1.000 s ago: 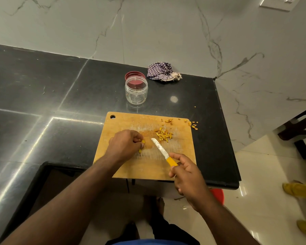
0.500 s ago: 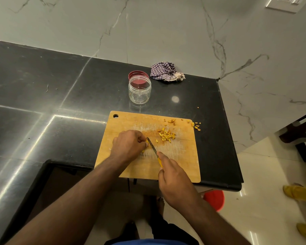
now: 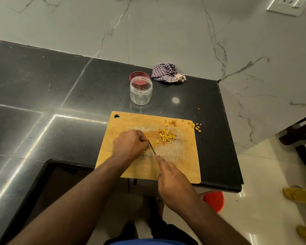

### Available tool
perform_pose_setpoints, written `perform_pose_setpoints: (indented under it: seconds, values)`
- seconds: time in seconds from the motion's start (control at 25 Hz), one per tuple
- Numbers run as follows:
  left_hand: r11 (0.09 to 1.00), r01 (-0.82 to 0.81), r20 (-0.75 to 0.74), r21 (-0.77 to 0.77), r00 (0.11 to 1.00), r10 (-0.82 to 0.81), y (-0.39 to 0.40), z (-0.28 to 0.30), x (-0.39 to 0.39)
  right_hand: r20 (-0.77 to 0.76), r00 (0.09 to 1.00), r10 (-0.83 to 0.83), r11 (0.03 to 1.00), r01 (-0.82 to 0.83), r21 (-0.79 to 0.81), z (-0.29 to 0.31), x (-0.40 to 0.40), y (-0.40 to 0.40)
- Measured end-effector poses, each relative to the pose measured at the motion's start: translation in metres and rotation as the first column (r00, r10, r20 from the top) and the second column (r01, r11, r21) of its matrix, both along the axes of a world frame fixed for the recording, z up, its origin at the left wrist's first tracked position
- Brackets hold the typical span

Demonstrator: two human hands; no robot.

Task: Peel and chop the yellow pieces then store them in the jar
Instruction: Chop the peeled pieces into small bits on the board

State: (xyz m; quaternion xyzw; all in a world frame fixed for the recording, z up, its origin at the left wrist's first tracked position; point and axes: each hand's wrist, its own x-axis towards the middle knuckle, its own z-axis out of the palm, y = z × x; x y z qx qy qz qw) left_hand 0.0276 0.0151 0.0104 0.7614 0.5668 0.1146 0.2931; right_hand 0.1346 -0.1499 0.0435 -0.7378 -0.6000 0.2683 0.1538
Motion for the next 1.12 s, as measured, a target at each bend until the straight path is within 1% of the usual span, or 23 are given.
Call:
perform_pose_setpoints:
  seconds: [0.16,0.32,0.6,0.84,1.12]
  values:
    - [1.000,0.013,0.006,-0.008,1.000,-0.013,0.001,-0.002,-0.002,-0.030,0.999,-0.031,0.999,0.032,0.024,0.003,0.003,-0.014]
    - [1.000,0.019,0.031,-0.022,0.999,-0.019,0.000,-0.005,-0.004,-0.064,0.997,-0.045,0.997,0.048,0.053,0.009,0.006,-0.008]
    - [1.000,-0.026,0.038,-0.005,0.999,0.026,-0.003,-0.006,-0.002,-0.035,0.999,-0.023,0.998,0.025,0.049,0.003,0.000,0.004]
    - [0.999,-0.036,0.063,-0.023,0.997,0.038,-0.003,-0.007,-0.002,-0.011,1.000,0.009,0.999,-0.009,0.031,-0.002,-0.001,0.015]
    - [0.999,-0.036,0.049,0.017,0.998,0.035,-0.005,-0.007,-0.002,-0.020,1.000,0.009,1.000,-0.008,0.026,-0.001,0.004,-0.005]
